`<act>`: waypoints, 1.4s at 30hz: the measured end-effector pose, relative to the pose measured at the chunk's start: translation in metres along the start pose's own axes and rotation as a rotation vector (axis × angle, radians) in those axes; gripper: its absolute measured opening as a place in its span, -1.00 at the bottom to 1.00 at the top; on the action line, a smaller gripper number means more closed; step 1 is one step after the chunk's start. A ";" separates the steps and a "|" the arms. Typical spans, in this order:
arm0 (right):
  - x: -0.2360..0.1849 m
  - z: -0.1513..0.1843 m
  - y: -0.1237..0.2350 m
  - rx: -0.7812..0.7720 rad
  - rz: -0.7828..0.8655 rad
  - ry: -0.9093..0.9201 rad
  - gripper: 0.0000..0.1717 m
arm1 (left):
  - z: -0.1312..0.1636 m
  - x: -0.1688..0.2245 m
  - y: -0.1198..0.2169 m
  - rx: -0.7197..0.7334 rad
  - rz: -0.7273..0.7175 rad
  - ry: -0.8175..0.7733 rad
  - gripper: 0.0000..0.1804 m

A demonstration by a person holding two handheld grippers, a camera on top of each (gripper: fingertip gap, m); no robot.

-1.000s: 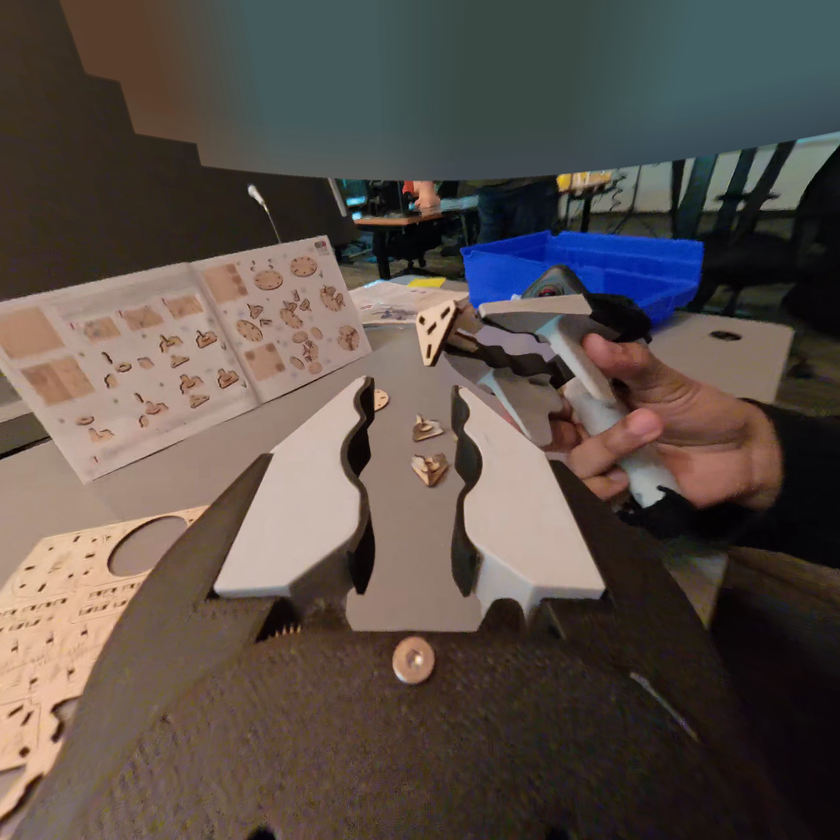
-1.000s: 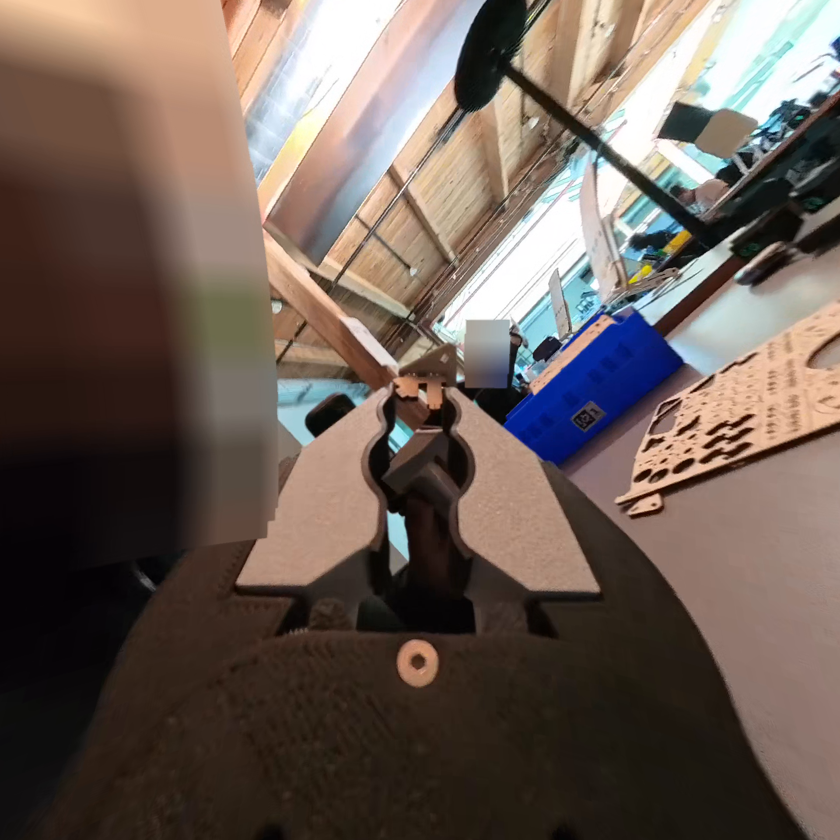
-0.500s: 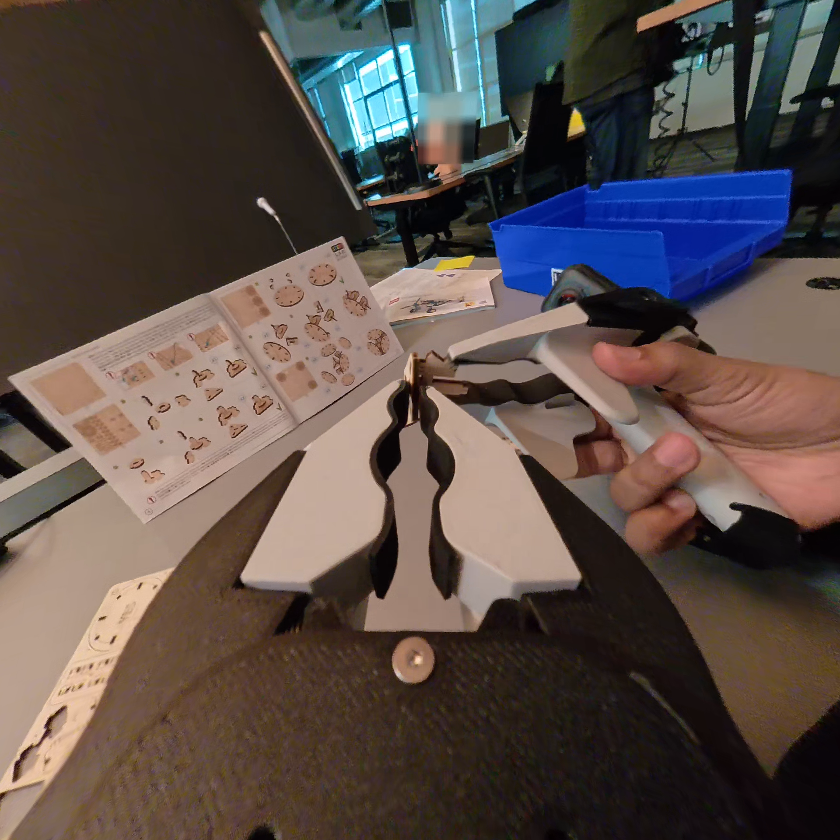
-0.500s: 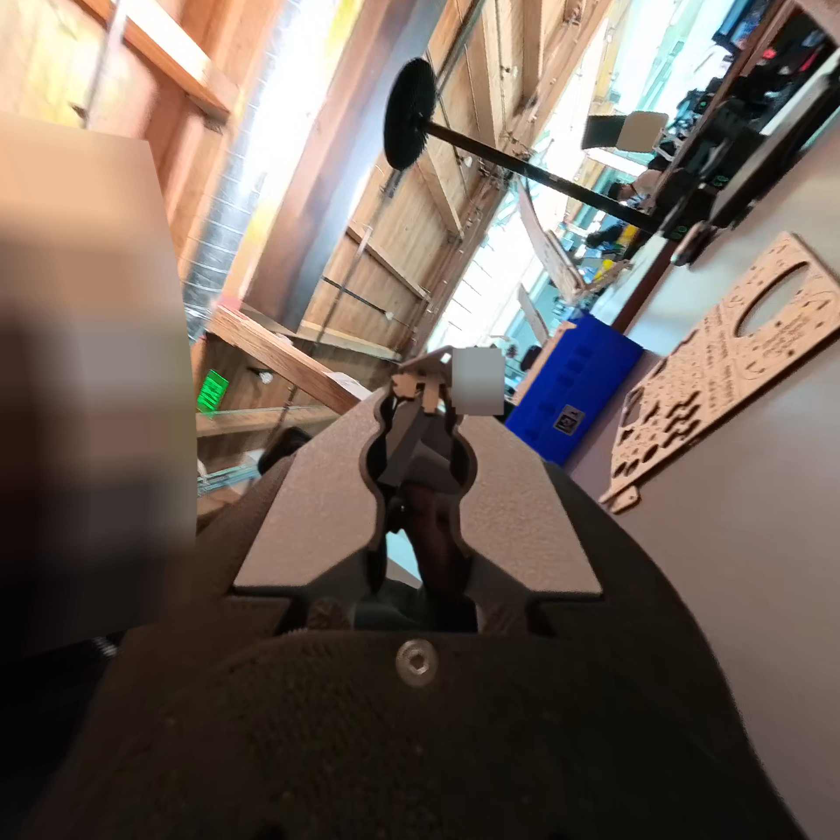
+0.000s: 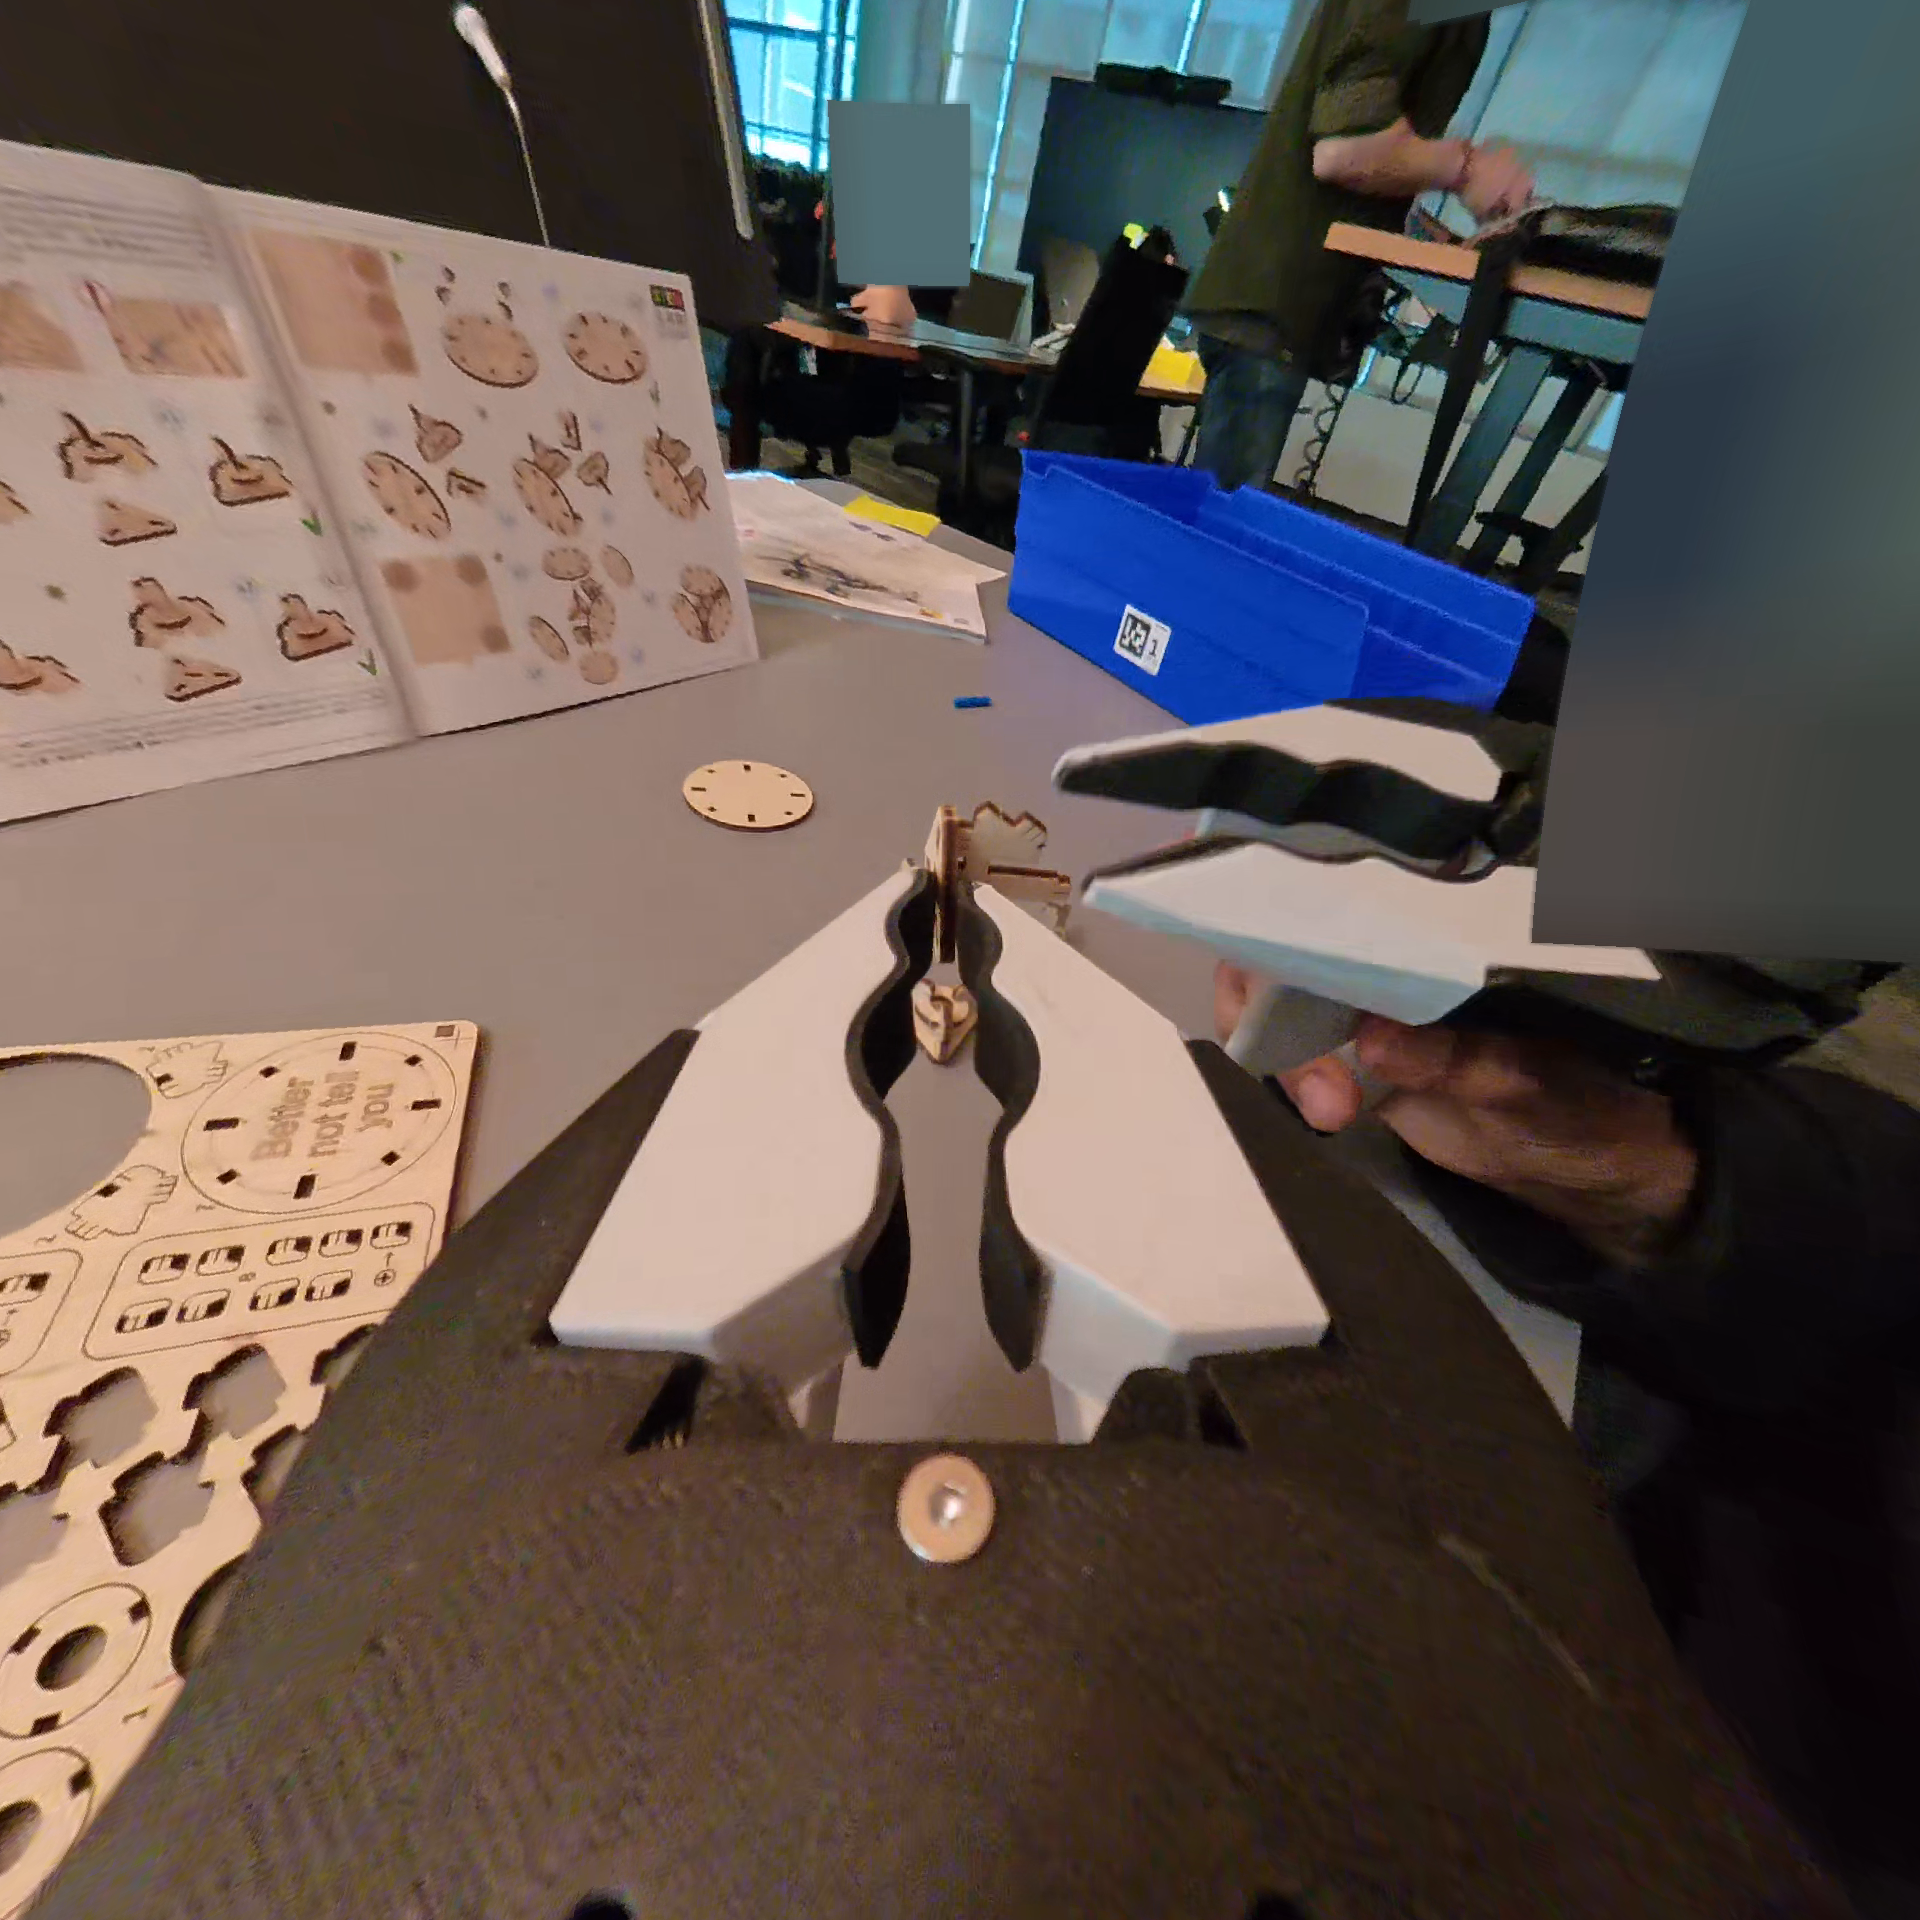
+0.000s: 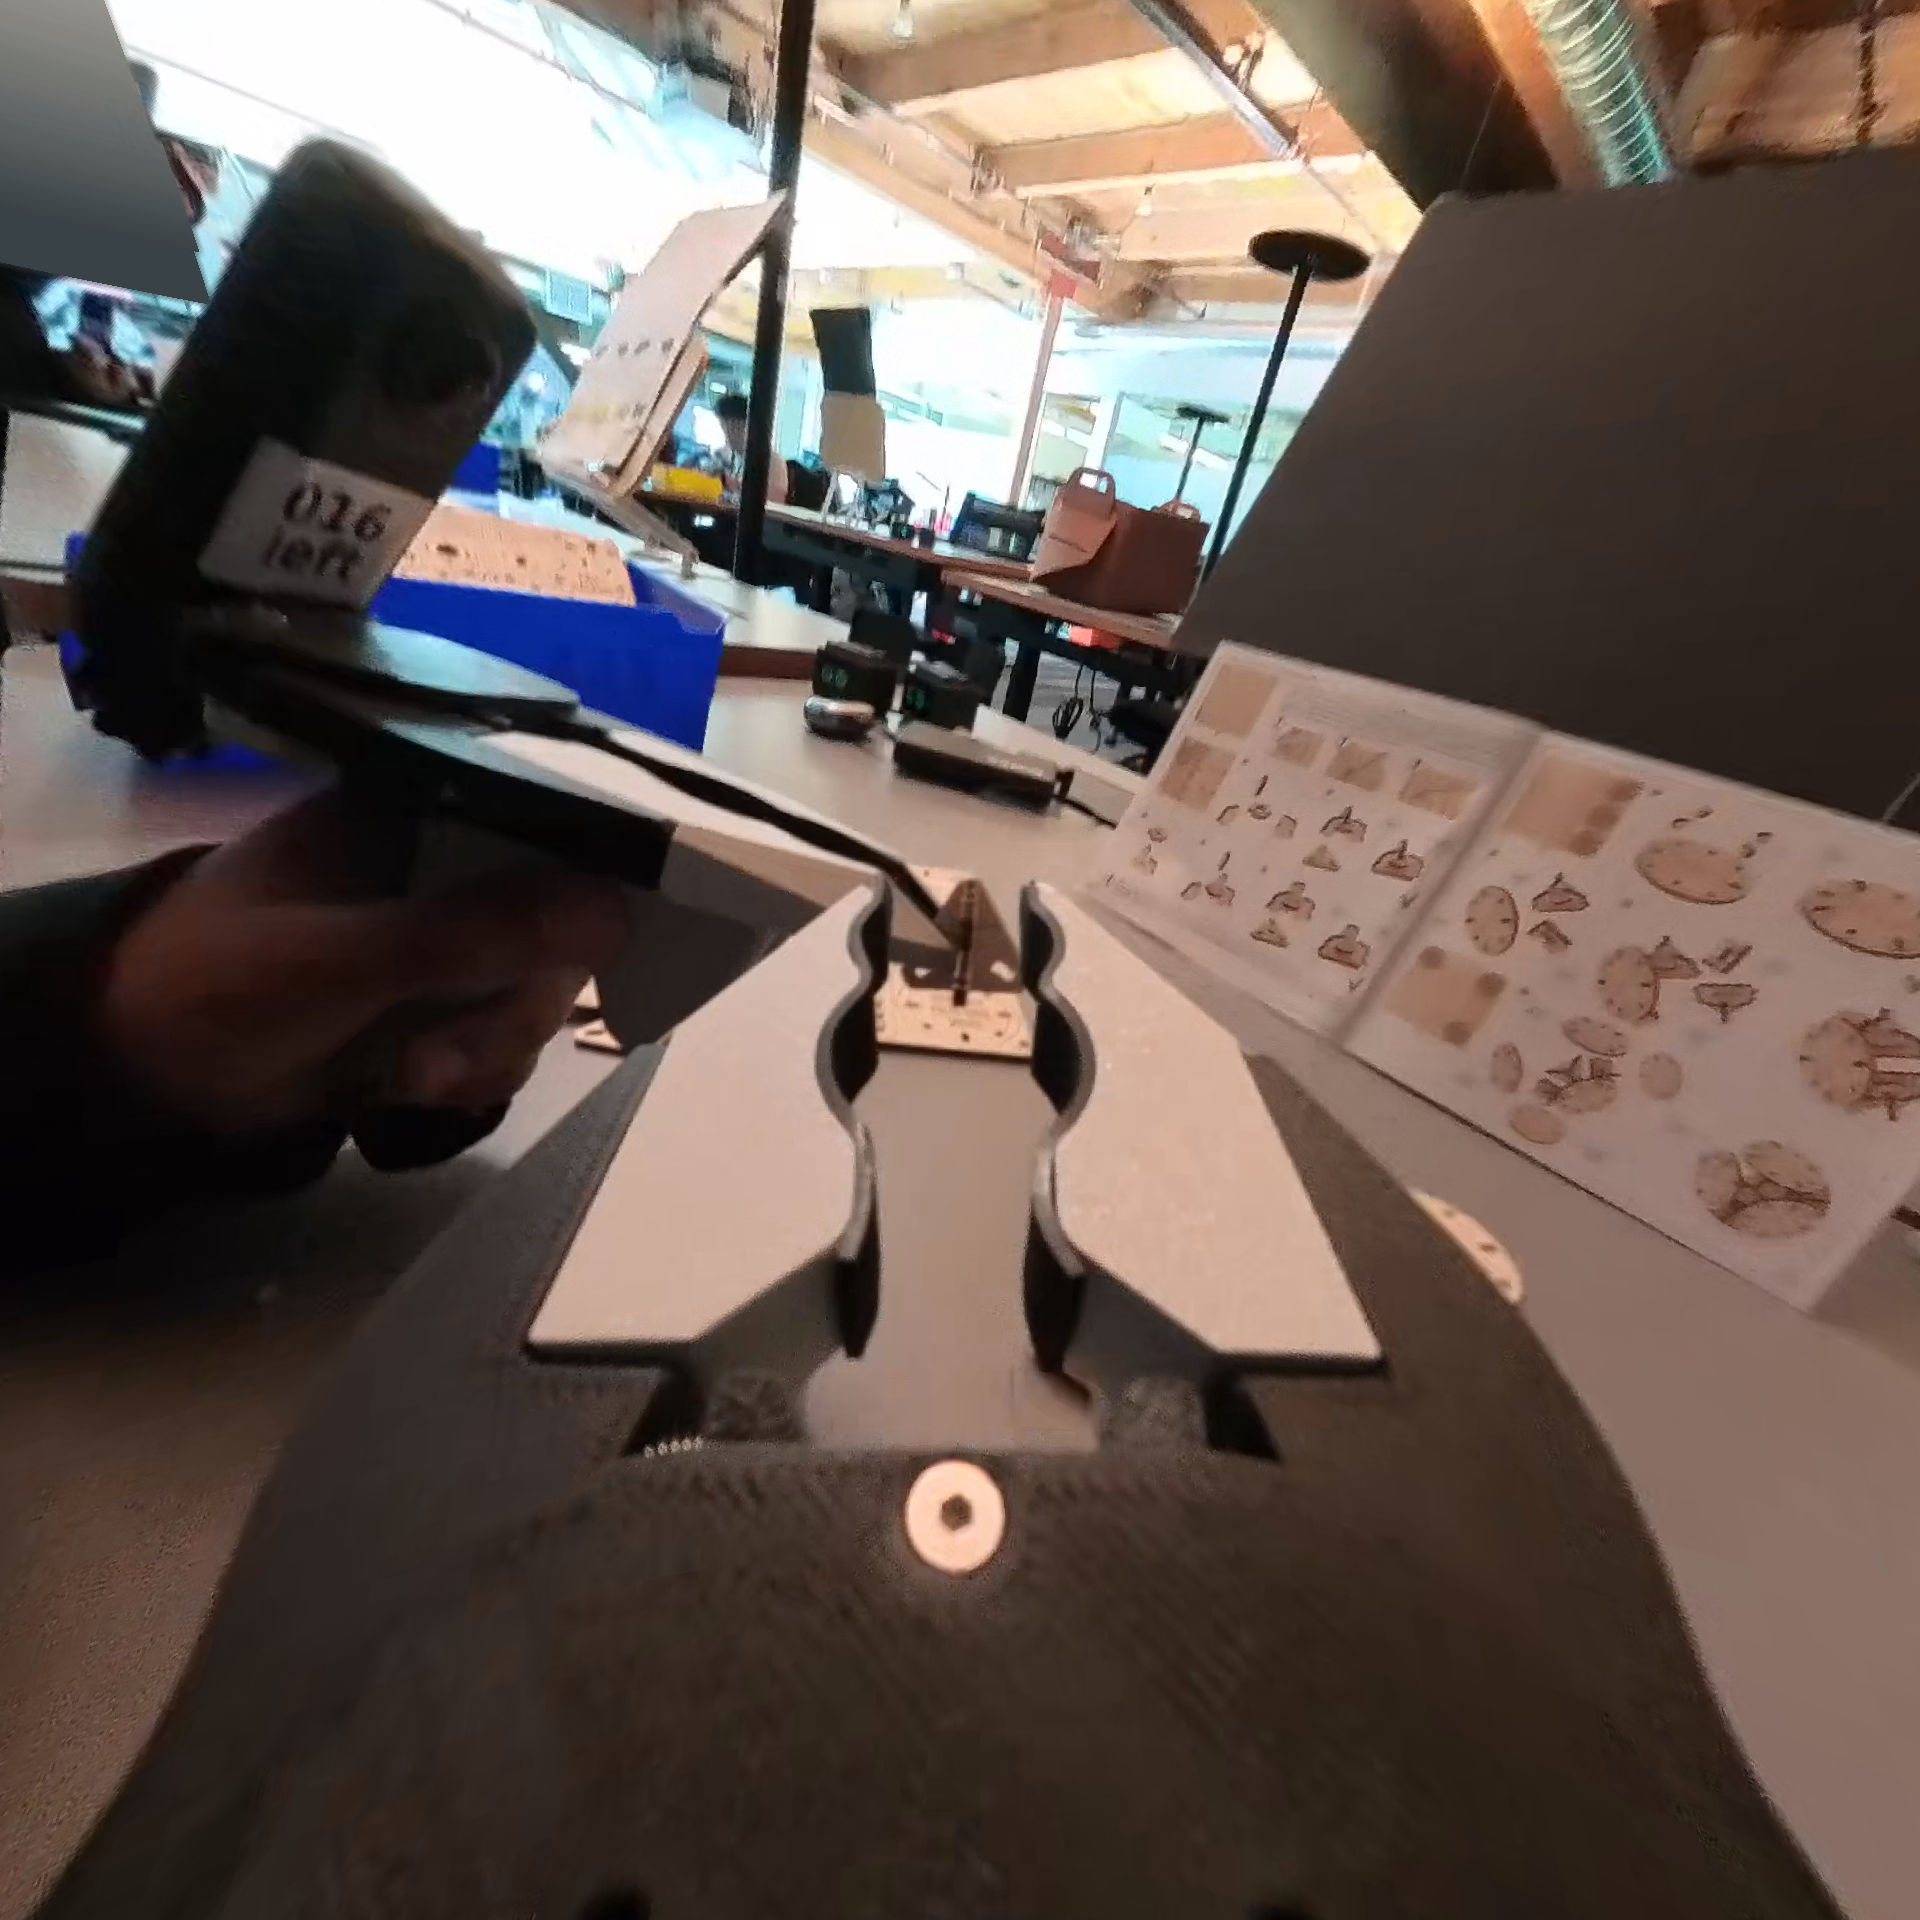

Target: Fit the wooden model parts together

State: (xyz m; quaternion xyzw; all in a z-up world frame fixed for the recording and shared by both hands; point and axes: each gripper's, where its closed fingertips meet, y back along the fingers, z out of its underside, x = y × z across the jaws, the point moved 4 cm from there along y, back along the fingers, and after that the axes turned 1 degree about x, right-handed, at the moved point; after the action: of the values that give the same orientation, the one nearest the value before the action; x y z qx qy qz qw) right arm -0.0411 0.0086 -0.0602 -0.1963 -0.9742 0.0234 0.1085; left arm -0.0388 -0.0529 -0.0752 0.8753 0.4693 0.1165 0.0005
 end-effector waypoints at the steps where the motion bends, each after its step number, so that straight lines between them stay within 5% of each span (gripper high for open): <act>1: -0.001 0.003 -0.001 -0.011 -0.007 -0.017 -0.75 | 0.001 0.001 -0.001 -0.006 0.006 -0.009 -0.98; 7: 0.005 0.009 0.000 -0.043 -0.021 -0.032 -0.97 | 0.006 0.000 -0.004 -0.032 0.043 0.009 -0.98; 29: 0.013 0.021 -0.008 -0.122 -0.093 -0.221 -1.00 | 0.016 -0.002 -0.007 -0.089 0.063 -0.002 -0.97; 42: 0.009 0.021 -0.008 -0.127 -0.100 -0.181 -0.94 | 0.013 -0.004 -0.004 -0.071 0.073 0.041 -0.99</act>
State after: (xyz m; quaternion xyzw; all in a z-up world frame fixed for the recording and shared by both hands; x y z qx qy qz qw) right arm -0.0569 0.0051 -0.0783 -0.1511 -0.9881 -0.0263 0.0084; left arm -0.0416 -0.0532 -0.0888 0.8887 0.4325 0.1509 0.0177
